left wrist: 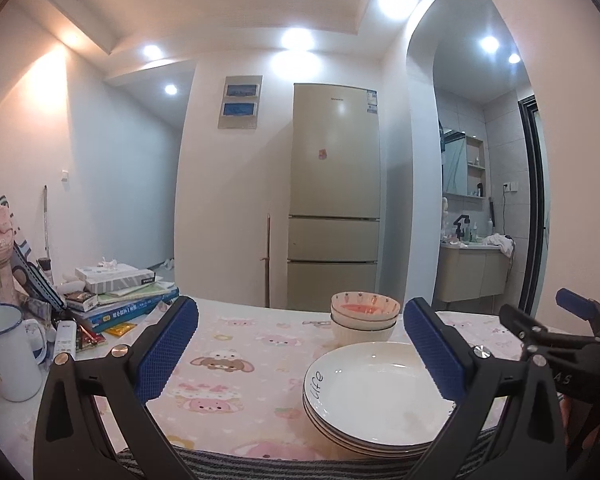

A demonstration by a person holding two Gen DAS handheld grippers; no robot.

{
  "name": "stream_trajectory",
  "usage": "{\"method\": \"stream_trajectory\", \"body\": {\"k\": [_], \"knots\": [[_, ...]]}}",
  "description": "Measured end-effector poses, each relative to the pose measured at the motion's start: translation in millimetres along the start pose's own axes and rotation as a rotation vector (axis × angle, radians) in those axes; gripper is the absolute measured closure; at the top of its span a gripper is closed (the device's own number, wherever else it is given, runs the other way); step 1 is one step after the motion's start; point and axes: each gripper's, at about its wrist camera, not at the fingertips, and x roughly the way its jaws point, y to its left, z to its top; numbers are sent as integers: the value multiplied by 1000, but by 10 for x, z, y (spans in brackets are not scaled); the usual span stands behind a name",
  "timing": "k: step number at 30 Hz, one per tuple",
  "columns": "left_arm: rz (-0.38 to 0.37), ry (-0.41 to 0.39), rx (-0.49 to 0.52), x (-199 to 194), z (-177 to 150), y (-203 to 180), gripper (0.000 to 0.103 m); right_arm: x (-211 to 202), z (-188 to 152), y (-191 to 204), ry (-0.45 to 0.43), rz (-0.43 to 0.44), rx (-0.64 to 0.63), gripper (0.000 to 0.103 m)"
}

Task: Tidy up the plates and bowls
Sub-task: 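Raise both tools and move toward the pink bowl stack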

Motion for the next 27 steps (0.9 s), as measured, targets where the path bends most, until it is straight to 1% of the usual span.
{"method": "stream_trajectory", "body": {"k": [2, 5, 8, 11, 13, 15, 17, 19, 21, 23, 24, 27], "knots": [[-4, -23, 17, -49, 4, -32, 0, -41, -8, 122, -20, 0, -59, 0], [-6, -14, 61, -26, -1, -121, 0, -70, -7, 227, -29, 11, -102, 0], [-11, 2, 87, -10, -2, -176, 0, -94, 28, 184, -29, 15, -76, 0], [-12, -9, 95, -51, 15, -195, 0, -85, 157, 54, 8, 42, -2, 0], [-21, -6, 100, -62, 63, -204, 0, -57, 260, -14, 28, 50, 21, 0], [-59, -1, 98, -67, 175, -211, 0, -68, 408, -61, 8, 63, 30, 0], [-81, -24, 123, -87, 337, -274, 0, -109, 586, -86, -38, 71, 25, 0], [-70, -62, 182, -105, 511, -390, 0, -135, 831, -99, -89, 50, 15, 0], [-44, -119, 228, -127, 711, -501, 0, -143, 1053, -131, -118, 32, 21, 0], [-20, -170, 215, -146, 896, -534, 0, -108, 1269, -201, -126, 50, 39, 0], [-26, -183, 192, -146, 984, -520, 0, -74, 1372, -250, -126, 60, 57, 0], [-58, -169, 156, -54, 1212, -471, 0, 79, 1576, -385, -107, 120, 85, 0]]}}
